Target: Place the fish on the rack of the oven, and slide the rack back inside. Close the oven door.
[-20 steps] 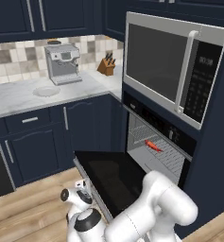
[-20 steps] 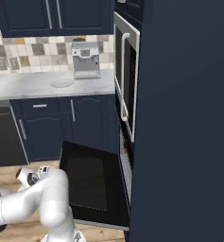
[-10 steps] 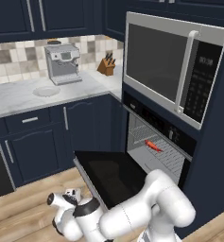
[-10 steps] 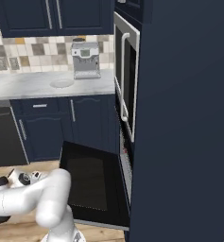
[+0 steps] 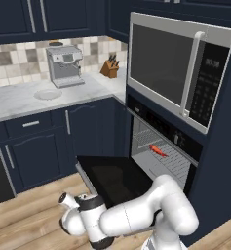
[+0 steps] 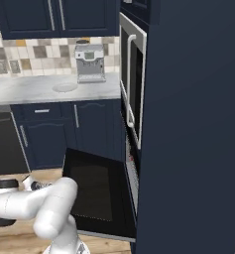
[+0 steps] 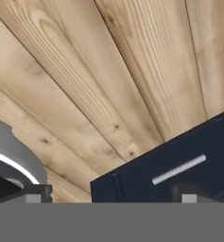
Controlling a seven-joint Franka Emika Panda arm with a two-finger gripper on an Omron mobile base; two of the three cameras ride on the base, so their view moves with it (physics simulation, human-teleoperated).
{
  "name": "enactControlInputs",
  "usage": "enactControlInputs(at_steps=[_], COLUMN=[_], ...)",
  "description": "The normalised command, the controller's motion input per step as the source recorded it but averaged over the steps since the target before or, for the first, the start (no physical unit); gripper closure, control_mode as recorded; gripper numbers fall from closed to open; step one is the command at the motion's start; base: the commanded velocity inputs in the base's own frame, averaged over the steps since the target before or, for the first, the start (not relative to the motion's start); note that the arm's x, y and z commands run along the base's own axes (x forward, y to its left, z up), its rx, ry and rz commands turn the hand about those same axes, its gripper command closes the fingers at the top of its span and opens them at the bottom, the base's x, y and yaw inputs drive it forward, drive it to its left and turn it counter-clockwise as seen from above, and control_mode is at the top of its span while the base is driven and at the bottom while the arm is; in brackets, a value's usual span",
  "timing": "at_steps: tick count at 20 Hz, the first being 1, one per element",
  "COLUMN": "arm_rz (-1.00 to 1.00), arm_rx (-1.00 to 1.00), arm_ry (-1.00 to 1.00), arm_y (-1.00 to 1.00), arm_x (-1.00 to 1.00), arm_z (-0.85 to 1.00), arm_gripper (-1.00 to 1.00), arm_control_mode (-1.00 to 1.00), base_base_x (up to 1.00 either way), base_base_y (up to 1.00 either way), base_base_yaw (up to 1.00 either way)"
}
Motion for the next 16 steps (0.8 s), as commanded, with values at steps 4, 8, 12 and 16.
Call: enactControlInputs(at_steps=[4, 8, 12, 16], arm_rz=[-0.12, -0.11, -0.16, -0.27], arm_rx=[-0.2, -0.31, -0.31, -0.38], arm_ry=[0.37, 0.14, 0.05, -0.02], arm_y=[-1.0, -0.79, -0.69, -0.94], arm_x=[0.42, 0.49, 0.06, -0.02], arm_z=[-1.0, -0.96, -0.42, 0.05], arm_gripper=[-1.0, -1.0, -1.0, -1.0], arm_control_mode=[-1.0, -1.0, -1.0, -1.0], base_base_x=[0.0, 0.0, 0.0, 0.0], base_base_y=[0.0, 0.0, 0.0, 0.0], base_base_yaw=[0.0, 0.0, 0.0, 0.0])
